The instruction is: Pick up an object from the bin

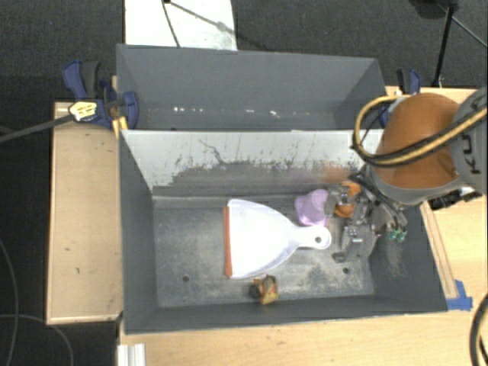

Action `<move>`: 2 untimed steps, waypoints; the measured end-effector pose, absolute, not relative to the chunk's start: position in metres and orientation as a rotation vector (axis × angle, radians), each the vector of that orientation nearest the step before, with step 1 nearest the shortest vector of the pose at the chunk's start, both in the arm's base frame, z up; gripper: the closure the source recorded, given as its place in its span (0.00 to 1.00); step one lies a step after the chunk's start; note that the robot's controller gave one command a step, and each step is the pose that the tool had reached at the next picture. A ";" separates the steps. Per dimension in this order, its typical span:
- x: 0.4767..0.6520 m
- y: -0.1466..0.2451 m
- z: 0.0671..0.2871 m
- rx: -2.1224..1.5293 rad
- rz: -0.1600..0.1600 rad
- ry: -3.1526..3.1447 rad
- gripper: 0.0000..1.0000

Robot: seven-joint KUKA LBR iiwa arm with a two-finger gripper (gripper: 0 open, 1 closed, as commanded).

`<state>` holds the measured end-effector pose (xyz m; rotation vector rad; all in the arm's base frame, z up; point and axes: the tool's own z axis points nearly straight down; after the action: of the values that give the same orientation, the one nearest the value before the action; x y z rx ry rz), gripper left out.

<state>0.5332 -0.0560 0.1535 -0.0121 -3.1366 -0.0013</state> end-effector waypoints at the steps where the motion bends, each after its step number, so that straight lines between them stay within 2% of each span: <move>1: 0.535 -0.056 0.158 -0.010 0.000 -3.144 0.00; 2: 0.543 -0.026 0.187 -0.017 0.001 -3.140 0.00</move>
Offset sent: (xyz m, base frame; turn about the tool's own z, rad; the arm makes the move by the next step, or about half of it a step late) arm 0.0166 0.0546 0.0540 0.0022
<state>0.5433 -0.0255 0.1866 -0.0172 -3.1403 0.0010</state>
